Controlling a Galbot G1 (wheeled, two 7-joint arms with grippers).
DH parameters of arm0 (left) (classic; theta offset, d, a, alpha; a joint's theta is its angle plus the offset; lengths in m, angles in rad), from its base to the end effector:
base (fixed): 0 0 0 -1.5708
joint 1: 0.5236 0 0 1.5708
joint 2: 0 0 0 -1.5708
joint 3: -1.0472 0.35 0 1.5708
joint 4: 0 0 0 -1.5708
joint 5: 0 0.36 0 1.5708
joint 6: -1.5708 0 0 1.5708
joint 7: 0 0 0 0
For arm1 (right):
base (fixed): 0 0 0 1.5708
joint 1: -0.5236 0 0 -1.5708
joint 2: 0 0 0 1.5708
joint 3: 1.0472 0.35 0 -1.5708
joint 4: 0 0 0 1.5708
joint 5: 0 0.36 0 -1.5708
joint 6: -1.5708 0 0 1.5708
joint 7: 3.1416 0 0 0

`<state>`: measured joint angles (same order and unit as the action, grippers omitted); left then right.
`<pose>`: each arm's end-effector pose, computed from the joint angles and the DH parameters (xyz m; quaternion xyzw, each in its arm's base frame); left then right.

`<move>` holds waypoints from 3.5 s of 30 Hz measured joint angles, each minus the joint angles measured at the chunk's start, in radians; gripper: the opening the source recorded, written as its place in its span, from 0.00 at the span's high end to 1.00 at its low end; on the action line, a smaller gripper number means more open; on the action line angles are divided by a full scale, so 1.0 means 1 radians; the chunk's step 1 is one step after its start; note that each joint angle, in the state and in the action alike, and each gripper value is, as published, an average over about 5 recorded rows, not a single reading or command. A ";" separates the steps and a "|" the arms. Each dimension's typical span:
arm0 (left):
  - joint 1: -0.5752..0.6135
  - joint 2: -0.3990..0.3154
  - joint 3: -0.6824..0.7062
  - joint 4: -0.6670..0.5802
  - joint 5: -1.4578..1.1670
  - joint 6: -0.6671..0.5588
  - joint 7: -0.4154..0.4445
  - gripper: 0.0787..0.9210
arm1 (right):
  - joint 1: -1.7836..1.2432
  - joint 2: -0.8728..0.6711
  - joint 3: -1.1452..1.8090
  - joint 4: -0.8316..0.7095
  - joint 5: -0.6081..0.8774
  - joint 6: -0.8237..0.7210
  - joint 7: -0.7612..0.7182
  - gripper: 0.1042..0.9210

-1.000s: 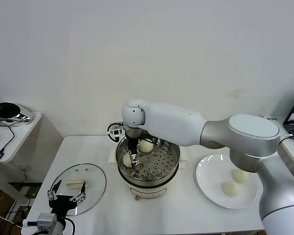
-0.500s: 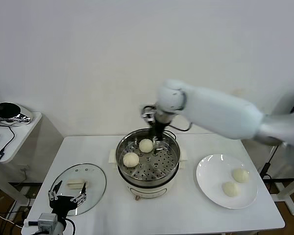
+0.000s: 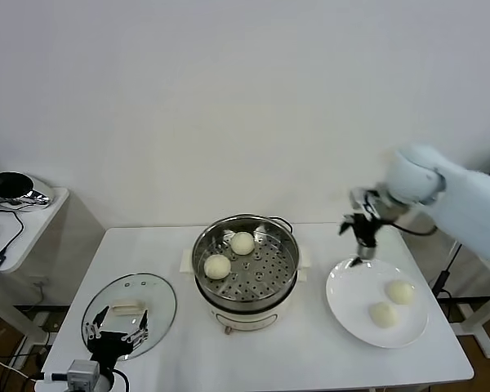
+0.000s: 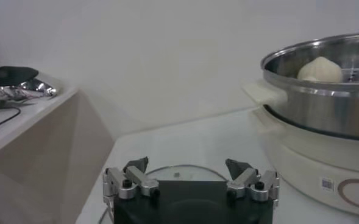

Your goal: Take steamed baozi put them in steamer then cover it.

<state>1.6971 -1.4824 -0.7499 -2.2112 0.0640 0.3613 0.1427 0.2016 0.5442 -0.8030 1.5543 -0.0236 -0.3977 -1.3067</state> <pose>0.1461 0.0764 -0.2726 0.0173 -0.9762 -0.1079 0.1876 0.4858 -0.1237 -0.0703 0.5089 -0.5464 0.5316 0.3999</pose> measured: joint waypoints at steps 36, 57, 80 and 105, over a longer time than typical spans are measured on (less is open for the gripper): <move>0.003 -0.014 -0.005 0.021 0.012 0.010 -0.005 0.12 | -0.529 0.014 0.308 -0.178 -0.284 0.141 0.084 0.12; -0.003 -0.017 -0.002 0.034 0.015 0.014 -0.005 0.12 | -0.540 0.032 0.310 -0.204 -0.284 0.139 0.105 0.36; -0.033 -0.025 0.005 0.043 0.026 0.015 -0.010 0.12 | -0.127 0.050 0.099 -0.179 -0.086 0.141 0.022 0.51; -0.009 -0.067 -0.023 -0.028 0.000 0.014 -0.018 0.12 | 0.288 0.625 -0.153 -0.437 0.083 0.975 -0.014 0.51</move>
<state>1.6885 -1.5495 -0.7730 -2.2394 0.0635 0.3748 0.1251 0.4895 1.1696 -0.9558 1.1173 0.0590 0.5778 -1.3204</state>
